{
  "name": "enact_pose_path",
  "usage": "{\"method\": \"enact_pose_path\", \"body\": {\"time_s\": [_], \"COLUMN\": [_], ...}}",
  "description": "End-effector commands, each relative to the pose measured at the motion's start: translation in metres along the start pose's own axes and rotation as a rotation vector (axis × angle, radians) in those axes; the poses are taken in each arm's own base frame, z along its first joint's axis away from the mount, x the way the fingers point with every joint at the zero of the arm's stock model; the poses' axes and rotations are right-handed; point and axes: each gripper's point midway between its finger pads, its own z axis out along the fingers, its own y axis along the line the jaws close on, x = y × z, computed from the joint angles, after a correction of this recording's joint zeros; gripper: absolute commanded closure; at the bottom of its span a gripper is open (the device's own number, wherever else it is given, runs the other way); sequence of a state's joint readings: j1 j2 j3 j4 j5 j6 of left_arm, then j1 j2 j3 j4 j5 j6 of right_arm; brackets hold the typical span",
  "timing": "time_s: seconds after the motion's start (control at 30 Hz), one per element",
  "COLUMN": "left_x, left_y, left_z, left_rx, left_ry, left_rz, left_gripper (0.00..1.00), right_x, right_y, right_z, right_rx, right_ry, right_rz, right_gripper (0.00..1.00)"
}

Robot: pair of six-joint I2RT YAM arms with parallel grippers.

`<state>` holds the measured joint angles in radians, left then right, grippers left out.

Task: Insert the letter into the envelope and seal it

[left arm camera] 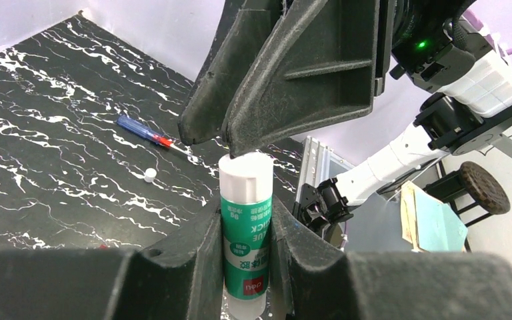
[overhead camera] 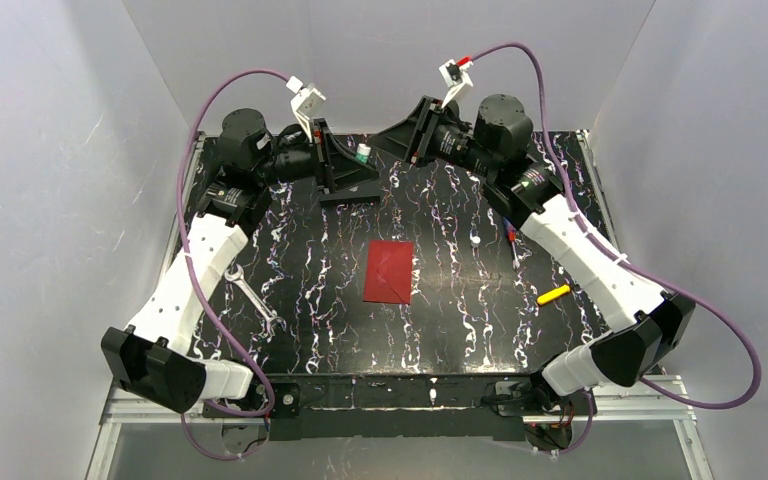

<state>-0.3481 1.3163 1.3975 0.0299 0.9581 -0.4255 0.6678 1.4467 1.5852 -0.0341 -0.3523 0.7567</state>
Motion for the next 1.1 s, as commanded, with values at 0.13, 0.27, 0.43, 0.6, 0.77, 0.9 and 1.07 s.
{"method": "enact_pose_path", "body": {"time_s": [0.13,0.27,0.43,0.6,0.77,0.9,1.07], "left_x": [-0.002,0.000,0.013,0.026,0.035,0.036,0.035], "left_y": [-0.008,0.006,0.067,0.102,0.113,0.113,0.112], "left_z": [0.001,0.005,0.005,-0.002,-0.006,-0.007,-0.010], "left_rx": [0.047,-0.010,-0.312,-0.492,-0.575,-0.584,-0.597], "left_ry": [0.008,-0.003,-0.120,-0.223,-0.221,-0.233,-0.231], "left_rz": [-0.044,-0.122,-0.375,-0.609,-0.748,-0.807,-0.816], "left_gripper": [0.93,0.96,1.00,1.00,1.00,1.00,0.99], "right_x": [0.031,0.026,0.000,0.027,0.068,0.085,0.083], "right_y": [0.001,-0.005,-0.045,-0.070,-0.062,-0.062,-0.057], "right_z": [0.011,0.007,-0.021,-0.029,-0.018,-0.004,0.015], "right_rx": [-0.047,0.018,0.285,0.376,0.423,0.443,0.454], "right_ry": [0.148,0.120,-0.097,-0.046,0.060,0.101,0.069], "right_rz": [-0.019,-0.052,-0.042,-0.112,-0.254,-0.283,-0.311], "right_gripper": [0.62,0.52,0.33,0.30,0.28,0.28,0.28]}}
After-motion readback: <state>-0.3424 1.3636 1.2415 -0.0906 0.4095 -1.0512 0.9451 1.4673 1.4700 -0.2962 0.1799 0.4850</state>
